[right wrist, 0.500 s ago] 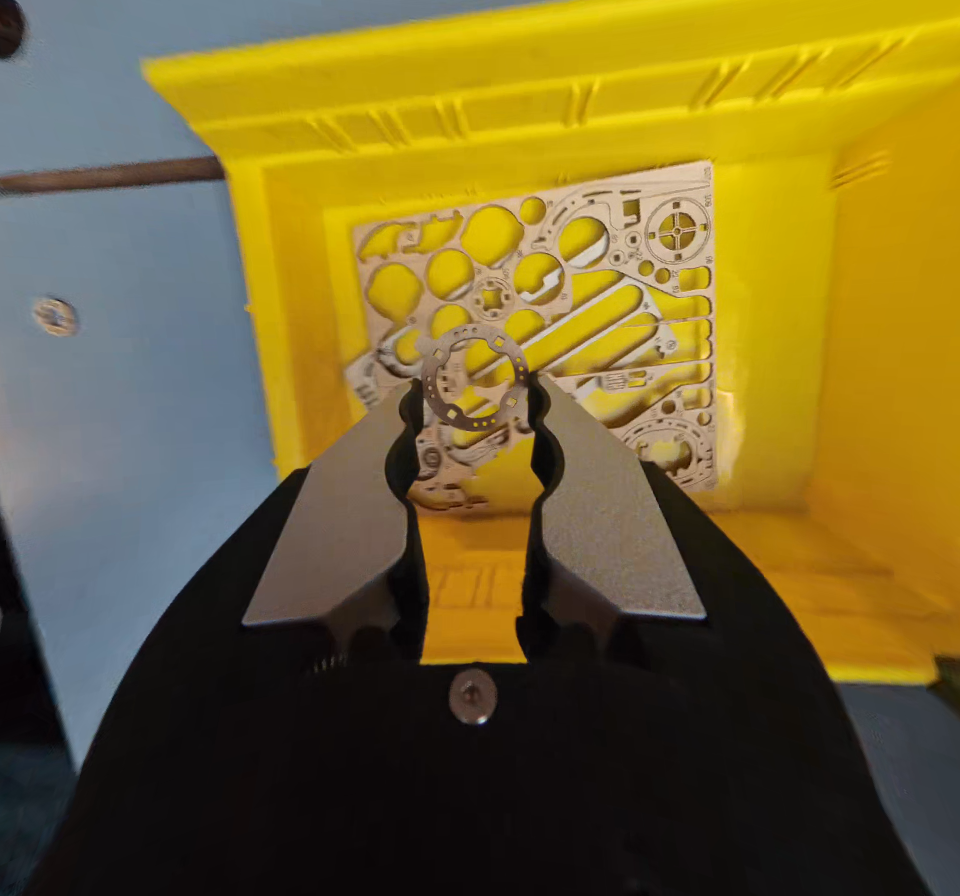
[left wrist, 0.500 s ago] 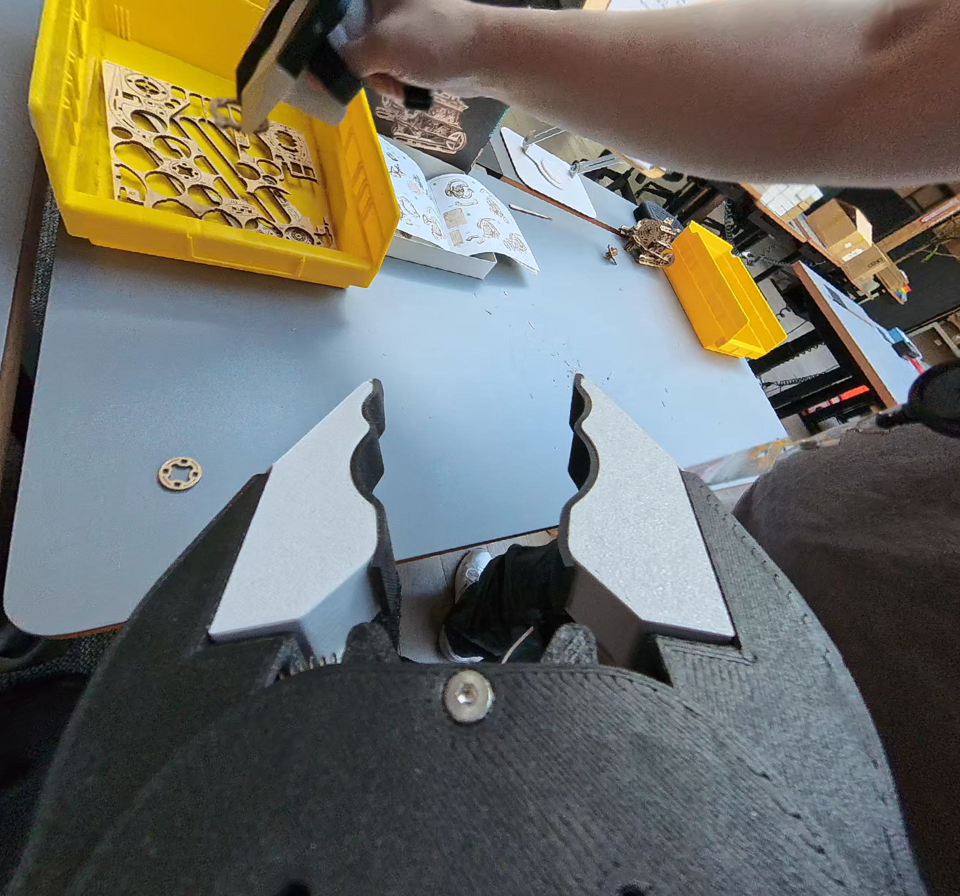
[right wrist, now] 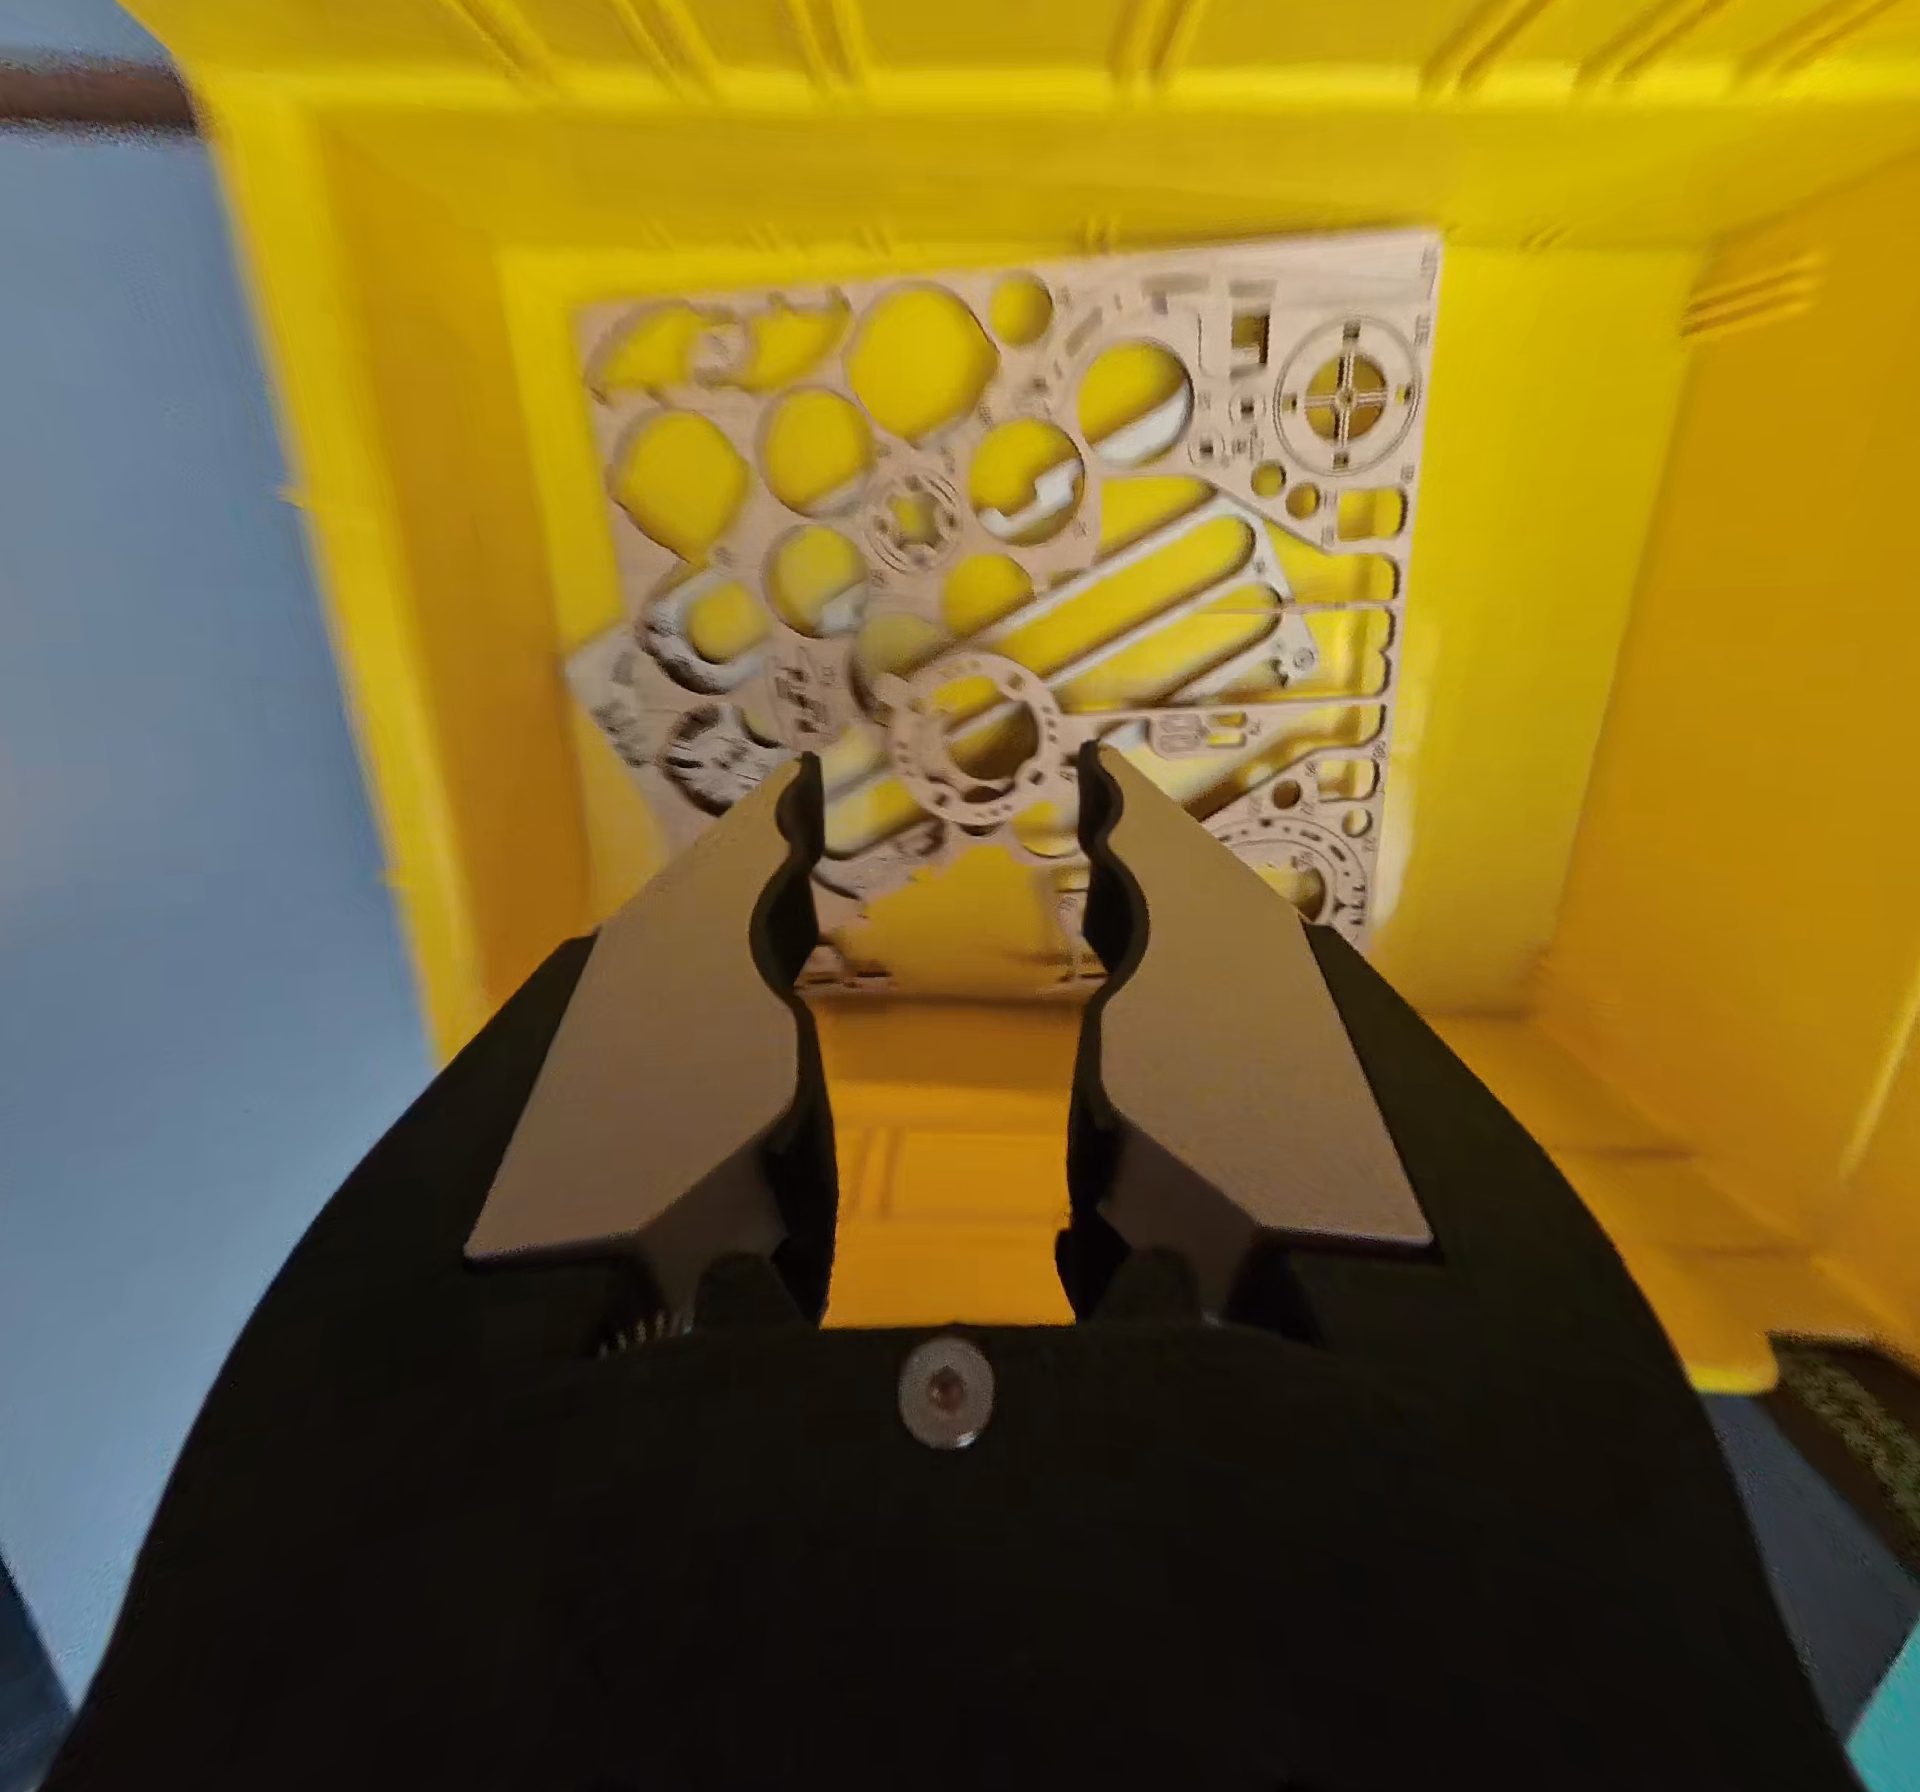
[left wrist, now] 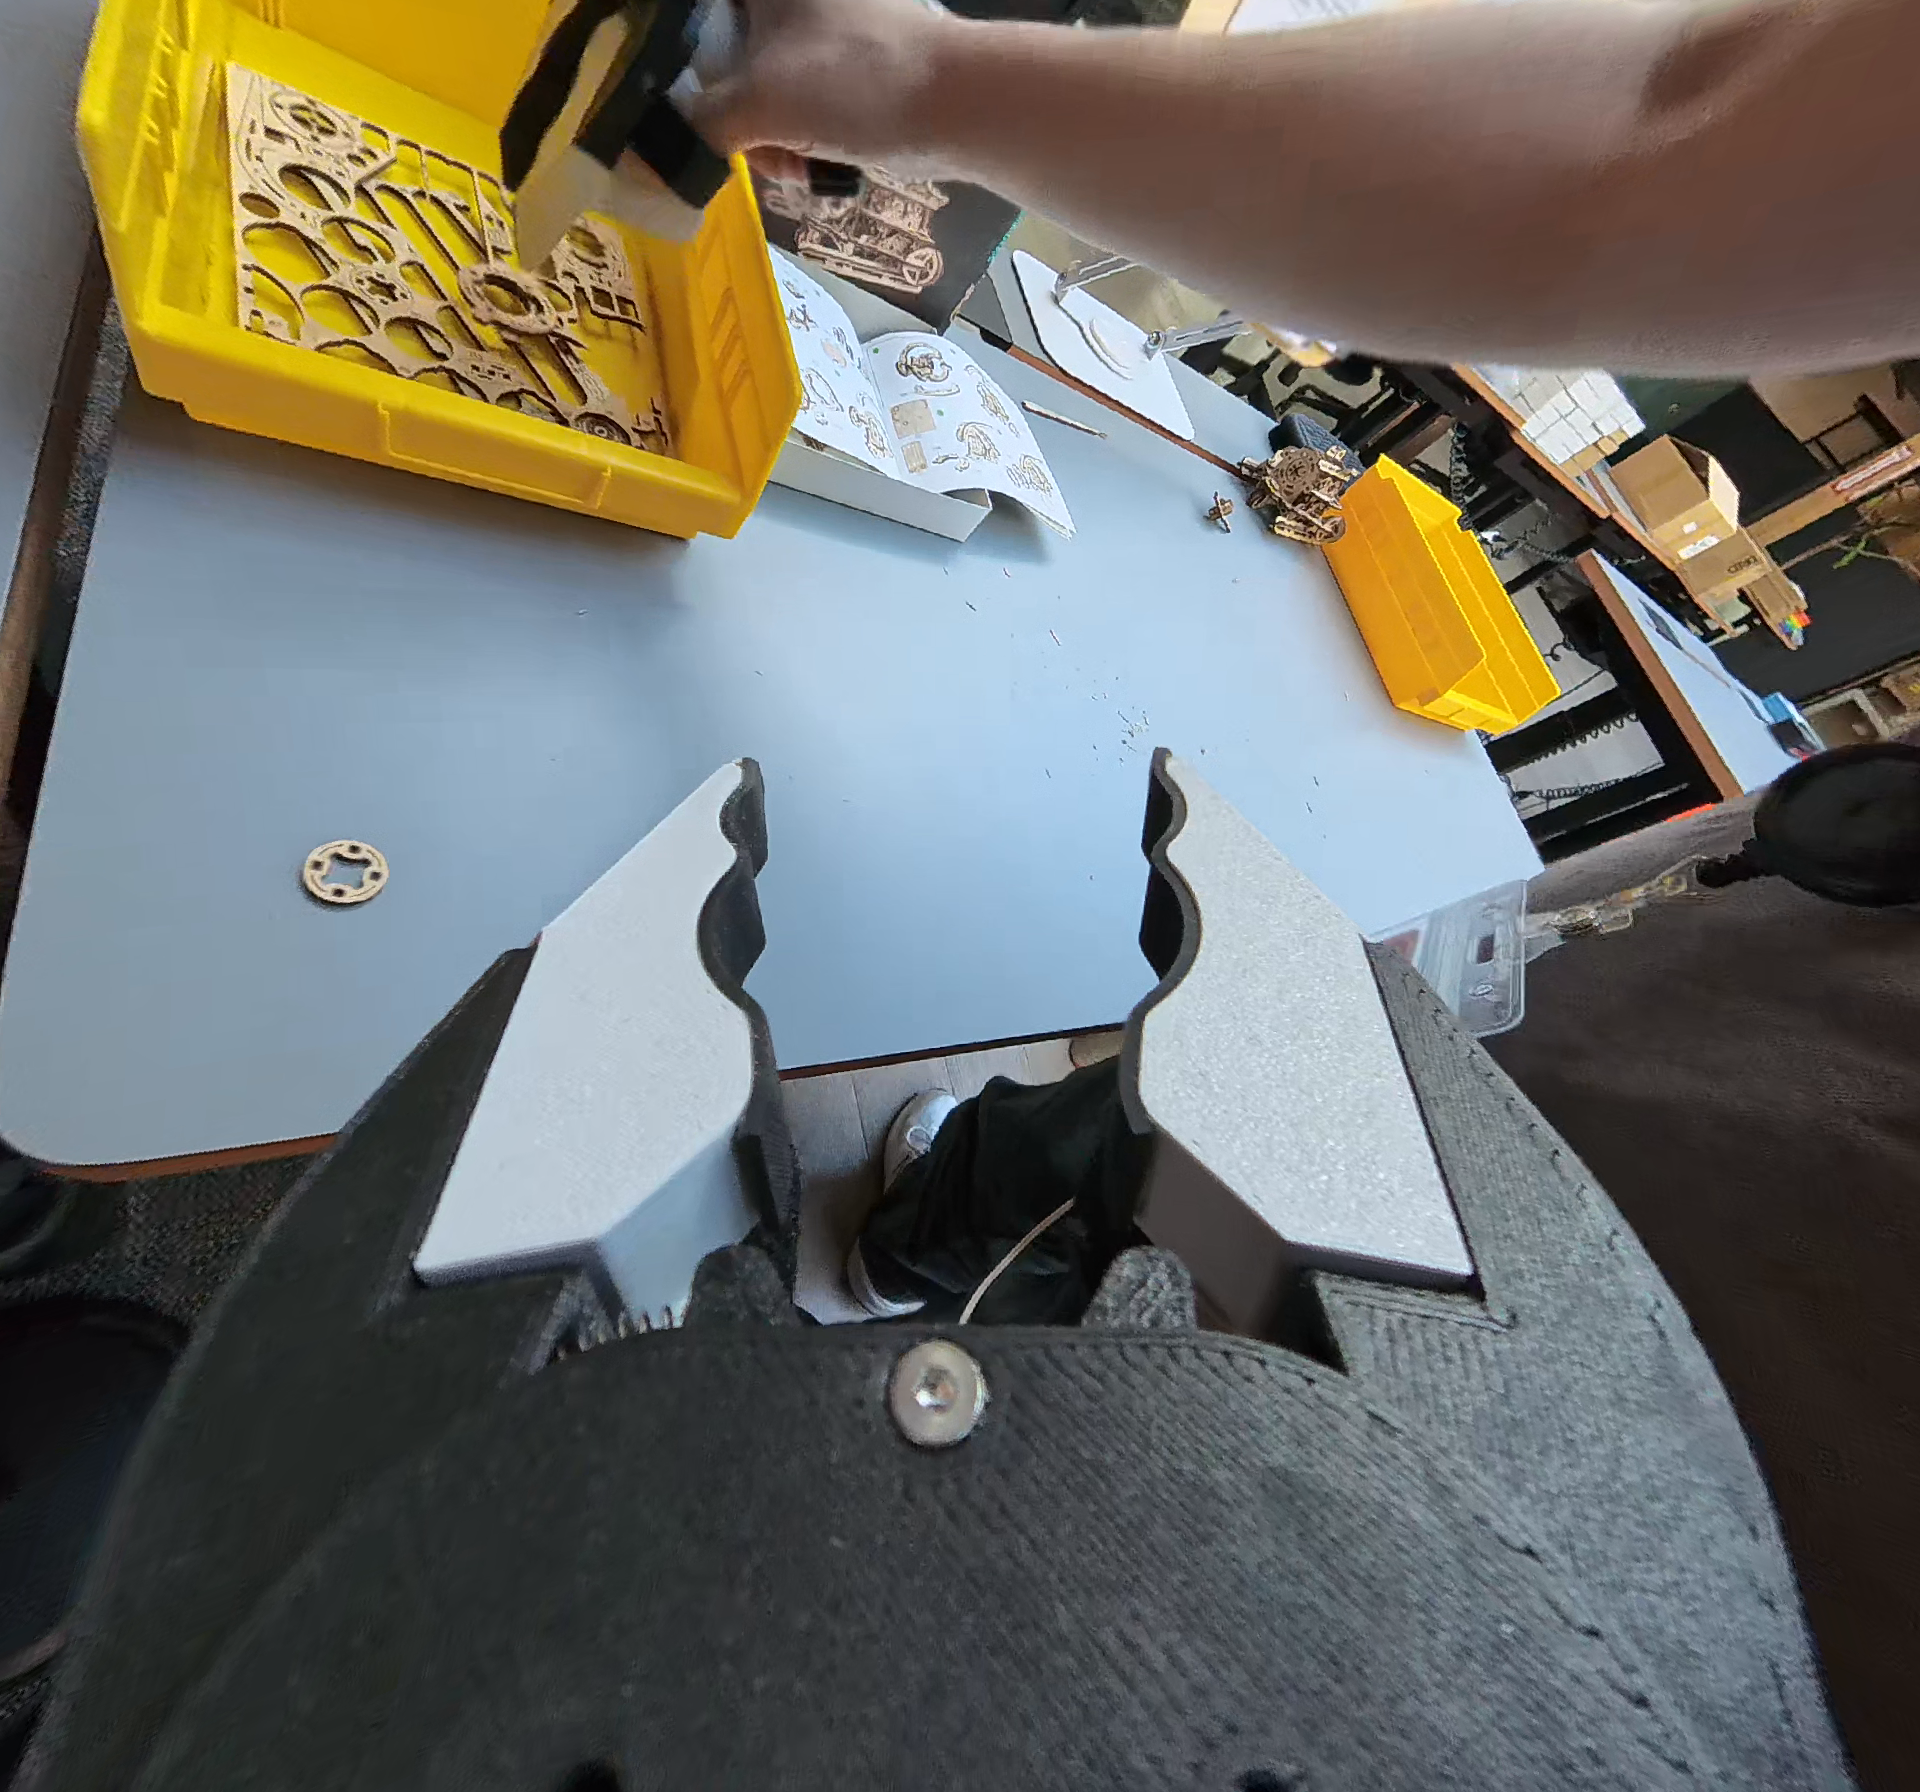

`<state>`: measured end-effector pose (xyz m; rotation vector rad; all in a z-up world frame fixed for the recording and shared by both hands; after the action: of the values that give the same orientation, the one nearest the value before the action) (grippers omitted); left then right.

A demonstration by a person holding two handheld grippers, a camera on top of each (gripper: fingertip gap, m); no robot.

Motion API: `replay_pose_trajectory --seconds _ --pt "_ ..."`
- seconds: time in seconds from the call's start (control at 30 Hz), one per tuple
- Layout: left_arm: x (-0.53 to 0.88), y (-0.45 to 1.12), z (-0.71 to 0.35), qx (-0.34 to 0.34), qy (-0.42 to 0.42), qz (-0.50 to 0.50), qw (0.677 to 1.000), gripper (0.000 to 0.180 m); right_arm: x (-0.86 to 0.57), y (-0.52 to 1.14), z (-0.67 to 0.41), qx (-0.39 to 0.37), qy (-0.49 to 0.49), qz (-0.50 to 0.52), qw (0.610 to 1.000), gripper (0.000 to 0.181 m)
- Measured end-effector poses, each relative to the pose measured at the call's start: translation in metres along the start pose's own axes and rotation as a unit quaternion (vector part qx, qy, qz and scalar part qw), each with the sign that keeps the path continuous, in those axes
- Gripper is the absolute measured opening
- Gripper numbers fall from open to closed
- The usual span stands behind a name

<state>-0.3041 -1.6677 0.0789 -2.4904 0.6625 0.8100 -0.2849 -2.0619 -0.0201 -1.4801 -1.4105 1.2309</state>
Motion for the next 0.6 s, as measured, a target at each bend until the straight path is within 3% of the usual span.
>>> replay_pose_trajectory --seconds 0.13,0.2,0.37,0.6 --pt "-0.004 -0.009 -0.003 -0.018 0.008 -0.009 1.0 0.073 0.08 -0.075 -0.013 -0.228 0.027 -0.107 0.967 0.062" --pt "-0.006 -0.013 -0.004 -0.031 0.011 -0.012 0.999 0.072 0.145 -0.076 -0.015 -0.291 -0.004 -0.121 0.949 0.07" --pt "-0.008 -0.014 -0.004 -0.017 0.013 -0.006 1.0 0.072 0.242 0.0 -0.005 -0.278 -0.103 -0.109 0.949 0.05" --pt "-0.019 -0.022 0.001 -0.008 0.018 -0.012 1.0 0.073 0.26 0.034 -0.005 -0.242 -0.112 -0.124 0.956 0.035"
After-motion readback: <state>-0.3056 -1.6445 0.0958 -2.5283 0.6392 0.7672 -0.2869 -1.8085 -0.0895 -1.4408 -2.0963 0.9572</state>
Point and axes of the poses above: each gripper's, where its closed fingertips meet, y out along the fingers, z out of its underside, x = y × z across the jaws, the point moved 8 cm from there along -y, back along the fingers, and after that the axes turned 10 degrees about z, right-handed, at the moved point
